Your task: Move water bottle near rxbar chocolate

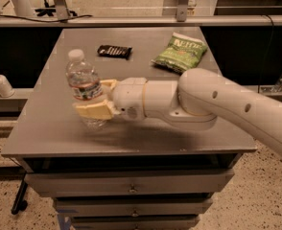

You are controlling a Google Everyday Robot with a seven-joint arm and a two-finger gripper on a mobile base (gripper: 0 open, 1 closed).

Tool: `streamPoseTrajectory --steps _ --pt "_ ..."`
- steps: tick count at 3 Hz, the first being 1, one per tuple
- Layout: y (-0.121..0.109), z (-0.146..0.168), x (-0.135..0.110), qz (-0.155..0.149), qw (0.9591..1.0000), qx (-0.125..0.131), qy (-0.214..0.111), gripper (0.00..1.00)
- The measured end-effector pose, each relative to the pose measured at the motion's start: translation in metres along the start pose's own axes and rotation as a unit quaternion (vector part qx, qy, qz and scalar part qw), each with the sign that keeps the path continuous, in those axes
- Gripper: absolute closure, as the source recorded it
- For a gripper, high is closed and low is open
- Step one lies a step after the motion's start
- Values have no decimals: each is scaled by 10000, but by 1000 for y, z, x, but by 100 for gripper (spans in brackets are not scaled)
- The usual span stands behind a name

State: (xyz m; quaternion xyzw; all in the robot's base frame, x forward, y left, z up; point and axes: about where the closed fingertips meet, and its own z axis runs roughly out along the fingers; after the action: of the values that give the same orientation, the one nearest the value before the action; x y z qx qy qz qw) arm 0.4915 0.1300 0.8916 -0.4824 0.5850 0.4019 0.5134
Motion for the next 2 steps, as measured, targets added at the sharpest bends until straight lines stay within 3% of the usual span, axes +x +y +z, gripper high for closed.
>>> streamPoseTrajectory --steps 1,2 --pt "-39 -38 -25 -231 9989 172 373 100" --pt "-68 -69 -16 -89 9973 513 526 100"
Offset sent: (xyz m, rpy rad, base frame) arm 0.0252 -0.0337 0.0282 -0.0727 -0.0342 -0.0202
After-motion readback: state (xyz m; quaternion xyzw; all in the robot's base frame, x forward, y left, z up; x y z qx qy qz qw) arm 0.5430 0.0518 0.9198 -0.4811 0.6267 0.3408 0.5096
